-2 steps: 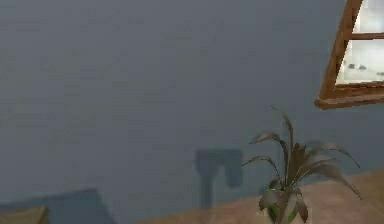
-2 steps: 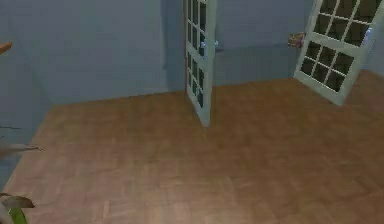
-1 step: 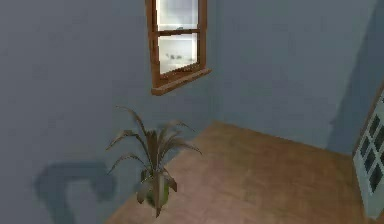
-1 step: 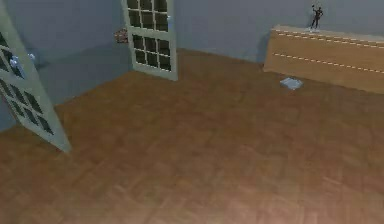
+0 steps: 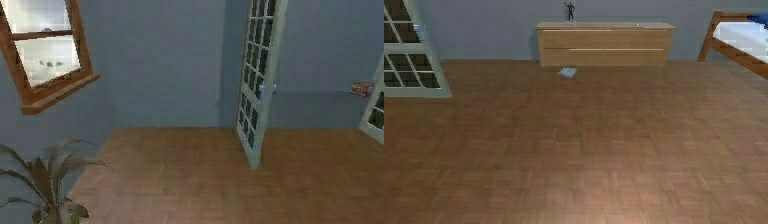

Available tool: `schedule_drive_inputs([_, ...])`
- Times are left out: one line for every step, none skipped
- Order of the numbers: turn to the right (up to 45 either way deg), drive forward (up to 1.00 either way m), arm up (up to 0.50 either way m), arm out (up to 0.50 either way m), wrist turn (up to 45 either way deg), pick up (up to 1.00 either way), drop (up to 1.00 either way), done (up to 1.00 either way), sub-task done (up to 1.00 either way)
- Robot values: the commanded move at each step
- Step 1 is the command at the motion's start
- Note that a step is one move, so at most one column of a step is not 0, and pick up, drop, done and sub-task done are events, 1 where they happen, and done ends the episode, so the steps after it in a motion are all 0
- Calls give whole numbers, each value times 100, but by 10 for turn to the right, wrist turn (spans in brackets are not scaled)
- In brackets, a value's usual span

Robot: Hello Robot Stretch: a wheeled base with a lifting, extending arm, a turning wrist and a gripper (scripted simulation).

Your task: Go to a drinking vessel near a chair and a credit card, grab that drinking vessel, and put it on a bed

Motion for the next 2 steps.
schedule_drive_inputs([0, 10, 0, 0, 0, 0, 0, 0, 0])
schedule_drive_inputs([420, 0, 0, 0, 0, 0, 0, 0, 0])
